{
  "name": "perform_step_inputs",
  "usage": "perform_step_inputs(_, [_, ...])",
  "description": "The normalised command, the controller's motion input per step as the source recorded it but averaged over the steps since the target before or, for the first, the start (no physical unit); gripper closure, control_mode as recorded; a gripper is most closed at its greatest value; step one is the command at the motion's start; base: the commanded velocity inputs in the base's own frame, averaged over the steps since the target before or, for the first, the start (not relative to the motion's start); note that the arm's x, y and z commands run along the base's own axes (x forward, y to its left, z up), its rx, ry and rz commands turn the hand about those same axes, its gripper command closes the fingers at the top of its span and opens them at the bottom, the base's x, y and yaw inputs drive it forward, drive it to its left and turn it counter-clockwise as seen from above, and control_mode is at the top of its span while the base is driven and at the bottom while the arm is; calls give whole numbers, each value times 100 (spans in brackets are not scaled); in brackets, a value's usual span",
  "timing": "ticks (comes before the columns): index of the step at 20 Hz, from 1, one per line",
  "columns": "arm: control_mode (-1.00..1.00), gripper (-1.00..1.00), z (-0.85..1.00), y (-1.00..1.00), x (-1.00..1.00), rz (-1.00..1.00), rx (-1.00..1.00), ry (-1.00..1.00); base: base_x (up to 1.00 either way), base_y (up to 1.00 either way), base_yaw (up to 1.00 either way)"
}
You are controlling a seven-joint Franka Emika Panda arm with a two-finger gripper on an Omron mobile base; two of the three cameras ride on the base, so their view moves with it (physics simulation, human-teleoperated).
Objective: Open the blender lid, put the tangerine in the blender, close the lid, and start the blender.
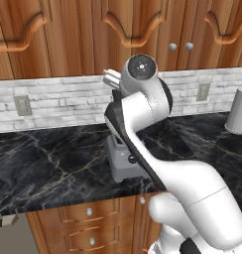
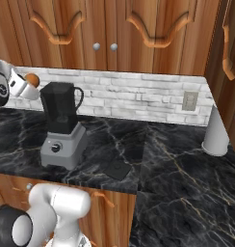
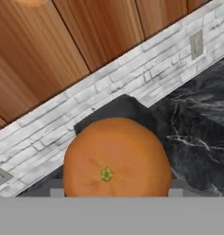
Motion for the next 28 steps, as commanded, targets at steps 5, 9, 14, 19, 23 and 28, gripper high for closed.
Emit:
perform_step_inputs(5, [-100,100,1,-26,60,0,0,8,0,0,0])
perform_step_inputs(9, [-100,100,-7,-17,58,0,0,19,0,0,0])
perform_step_inputs(14, [-100,100,-32,-11,58,2,-3,23,0,0,0])
perform_step_inputs(19, [-100,100,-54,0,60,9,-4,24,0,0,0])
perform_step_inputs(23, [-100,100,-42,0,45,15,0,13,0,0,0])
perform_step_inputs(28, [-100,100,-48,-1,31,18,0,7,0,0,0])
